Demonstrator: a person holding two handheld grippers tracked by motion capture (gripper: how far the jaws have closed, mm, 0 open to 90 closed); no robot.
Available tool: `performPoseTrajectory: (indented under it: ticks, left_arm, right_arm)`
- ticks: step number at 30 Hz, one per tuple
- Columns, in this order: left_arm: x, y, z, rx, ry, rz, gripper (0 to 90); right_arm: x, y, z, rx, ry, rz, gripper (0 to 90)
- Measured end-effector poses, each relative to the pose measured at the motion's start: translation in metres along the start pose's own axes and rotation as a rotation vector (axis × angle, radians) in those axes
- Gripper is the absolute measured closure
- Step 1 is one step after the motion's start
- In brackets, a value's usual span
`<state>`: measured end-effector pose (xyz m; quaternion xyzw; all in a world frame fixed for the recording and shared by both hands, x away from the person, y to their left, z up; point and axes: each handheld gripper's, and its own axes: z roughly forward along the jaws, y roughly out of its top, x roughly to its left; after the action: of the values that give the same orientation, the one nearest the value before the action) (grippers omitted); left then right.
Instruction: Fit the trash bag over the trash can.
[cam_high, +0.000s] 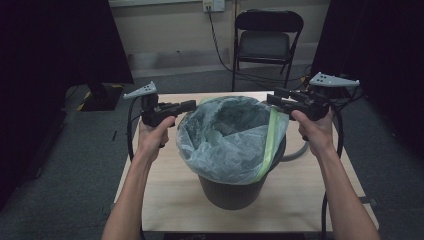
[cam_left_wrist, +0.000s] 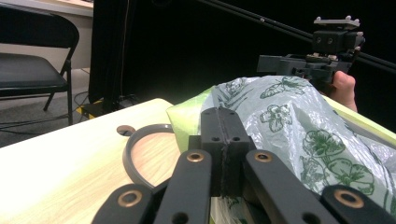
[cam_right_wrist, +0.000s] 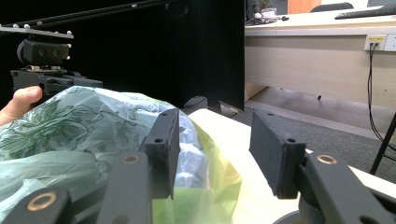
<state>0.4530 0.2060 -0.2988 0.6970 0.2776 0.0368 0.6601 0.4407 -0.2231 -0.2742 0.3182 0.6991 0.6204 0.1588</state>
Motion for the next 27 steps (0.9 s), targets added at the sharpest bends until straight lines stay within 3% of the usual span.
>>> performPoseTrajectory:
  ticks: [6, 9, 16, 17, 19, 22, 27]
  left_arm:
    - [-0.015, -0.010, -0.021, 0.007, 0.068, 0.034, 90.0]
    - [-0.025, -0.019, -0.032, 0.006, 0.082, 0.055, 90.0]
    - [-0.042, -0.027, -0.051, -0.013, 0.047, 0.056, 90.0]
    - [-0.043, -0.029, -0.052, -0.017, 0.047, 0.060, 90.0]
    - [-0.043, -0.032, -0.055, -0.036, 0.102, 0.057, 86.9]
    - [-0.036, -0.032, -0.056, -0.074, 0.114, 0.039, 79.0]
    - [-0.031, -0.022, -0.049, -0.125, 0.090, 0.024, 66.6]
  right_arm:
    - [0.008, 0.002, 0.000, 0.024, 0.004, -0.018, 47.3]
    - [0.012, 0.004, 0.003, 0.038, 0.014, -0.031, 46.3]
    - [0.025, 0.008, 0.008, 0.086, 0.047, -0.075, 44.4]
    - [0.026, 0.008, 0.010, 0.096, 0.046, -0.082, 44.4]
    - [0.025, 0.008, 0.013, 0.117, 0.039, -0.085, 45.9]
    - [0.022, 0.009, 0.019, 0.143, 0.037, -0.079, 50.4]
    - [0.018, 0.010, 0.023, 0.182, 0.054, -0.083, 63.2]
